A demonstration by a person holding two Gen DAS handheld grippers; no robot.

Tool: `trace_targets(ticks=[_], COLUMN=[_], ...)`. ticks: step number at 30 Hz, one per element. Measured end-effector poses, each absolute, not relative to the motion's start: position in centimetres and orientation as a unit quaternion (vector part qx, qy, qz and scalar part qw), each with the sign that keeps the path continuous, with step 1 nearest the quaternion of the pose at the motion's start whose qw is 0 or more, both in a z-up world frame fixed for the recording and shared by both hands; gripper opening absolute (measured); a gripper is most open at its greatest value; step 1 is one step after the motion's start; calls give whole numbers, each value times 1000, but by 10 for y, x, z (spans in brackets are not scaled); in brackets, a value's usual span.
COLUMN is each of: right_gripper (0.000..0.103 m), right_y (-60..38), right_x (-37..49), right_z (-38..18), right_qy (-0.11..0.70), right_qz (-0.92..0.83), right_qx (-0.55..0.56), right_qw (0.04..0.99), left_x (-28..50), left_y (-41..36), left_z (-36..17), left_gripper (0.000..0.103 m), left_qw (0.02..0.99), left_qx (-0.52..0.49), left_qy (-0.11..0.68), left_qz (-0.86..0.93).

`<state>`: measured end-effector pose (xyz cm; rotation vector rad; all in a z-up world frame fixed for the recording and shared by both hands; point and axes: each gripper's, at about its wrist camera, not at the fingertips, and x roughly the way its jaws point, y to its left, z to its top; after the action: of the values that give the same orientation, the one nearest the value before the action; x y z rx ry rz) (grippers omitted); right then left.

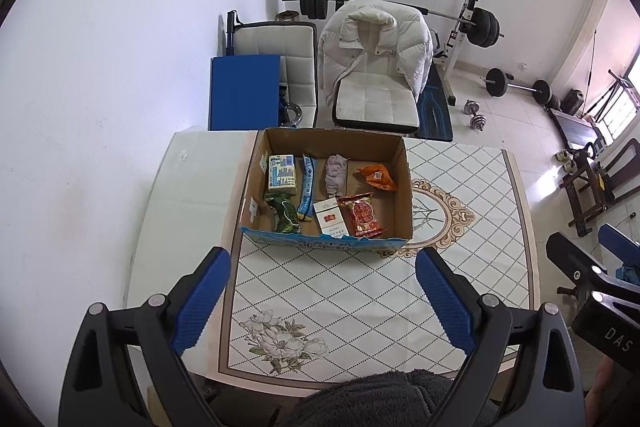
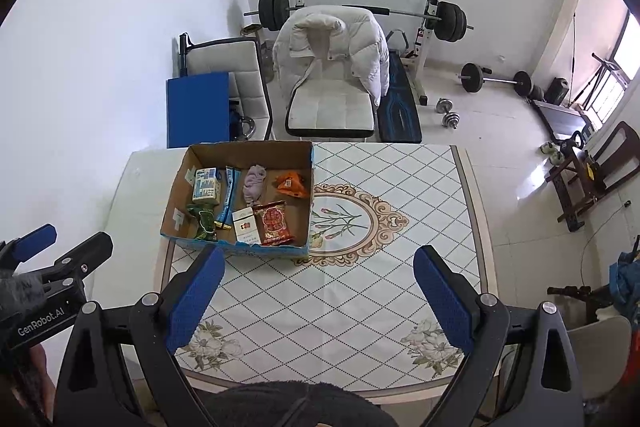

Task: Organize soft objects

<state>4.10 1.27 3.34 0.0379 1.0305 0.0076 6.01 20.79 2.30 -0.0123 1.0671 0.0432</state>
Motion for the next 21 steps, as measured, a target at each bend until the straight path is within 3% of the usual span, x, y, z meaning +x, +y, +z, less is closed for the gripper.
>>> trace_targets(ticks=[21], right_gripper=[97], right_y=[10], right_x=[37], right_z=[34], right_qy=[489], right_qz=[-5], right_qx=[8], right_qw=[872], left_x=[56], left_y=[197], left_z=[20], left_gripper=[95], left_qw=[858], left_qx=[-1], left_qy=[514], left_qz=[17])
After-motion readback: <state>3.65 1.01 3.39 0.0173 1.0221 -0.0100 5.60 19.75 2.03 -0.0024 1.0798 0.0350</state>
